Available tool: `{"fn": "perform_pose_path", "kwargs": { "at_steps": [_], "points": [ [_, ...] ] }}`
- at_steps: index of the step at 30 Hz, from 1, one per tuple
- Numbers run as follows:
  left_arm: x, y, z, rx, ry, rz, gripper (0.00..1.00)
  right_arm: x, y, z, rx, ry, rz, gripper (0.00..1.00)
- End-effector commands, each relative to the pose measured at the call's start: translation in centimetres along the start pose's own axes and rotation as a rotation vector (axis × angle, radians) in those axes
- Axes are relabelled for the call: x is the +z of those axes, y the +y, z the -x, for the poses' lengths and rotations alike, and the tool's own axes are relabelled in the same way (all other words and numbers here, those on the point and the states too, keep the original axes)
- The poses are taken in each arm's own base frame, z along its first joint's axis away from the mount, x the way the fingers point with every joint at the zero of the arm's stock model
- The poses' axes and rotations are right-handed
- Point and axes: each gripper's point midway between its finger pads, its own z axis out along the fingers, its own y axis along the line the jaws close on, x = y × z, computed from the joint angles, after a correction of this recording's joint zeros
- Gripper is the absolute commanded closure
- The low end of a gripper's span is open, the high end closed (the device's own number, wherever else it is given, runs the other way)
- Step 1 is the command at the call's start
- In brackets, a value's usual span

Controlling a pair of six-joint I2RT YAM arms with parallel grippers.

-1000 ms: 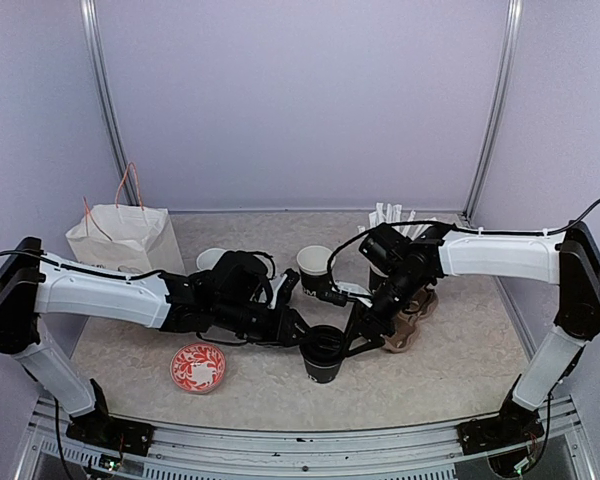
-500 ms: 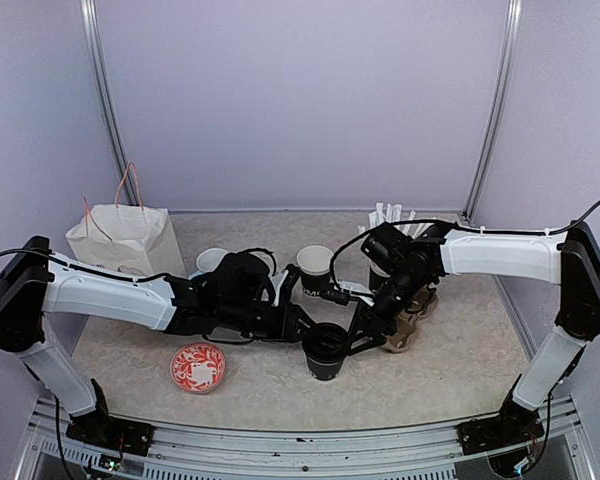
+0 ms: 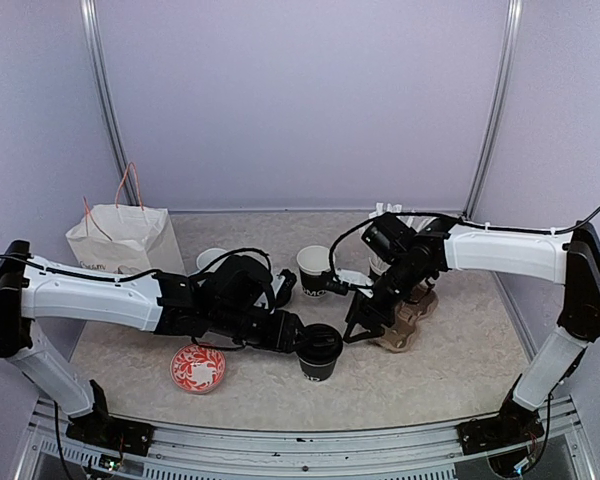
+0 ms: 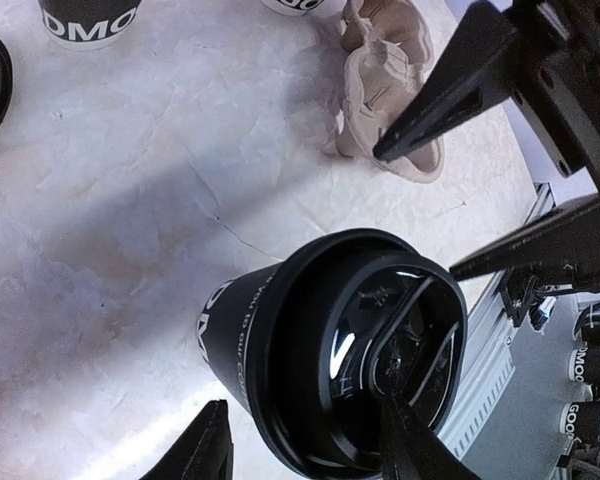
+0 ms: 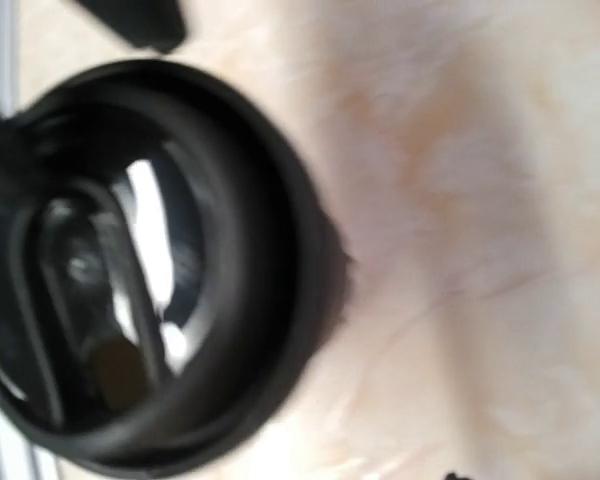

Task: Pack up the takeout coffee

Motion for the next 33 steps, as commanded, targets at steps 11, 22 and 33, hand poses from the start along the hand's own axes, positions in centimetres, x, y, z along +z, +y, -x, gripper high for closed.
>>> {"fn": "perform_pose_path", "kwargs": {
  "at_steps": [11,22,33],
  "points": [
    [-3.3,-0.2,0.6,-0.018,-0.047,0.022,0.46,-2.5,-1.8,3.8,-0.089,-0.079,-0.105,0.39],
    [-2.5,0.2,-1.7,-0.203,0.007,-0.056,0.59,-1.8,0.1,2.3,-0.075,-0.071,-0.002,0.39],
    [-1.8,-0.5,-1.6,-0.207,0.012,-0.121,0.65,-0.9,1.0,2.2,-0.064,-0.074,0.075,0.39]
  ]
}}
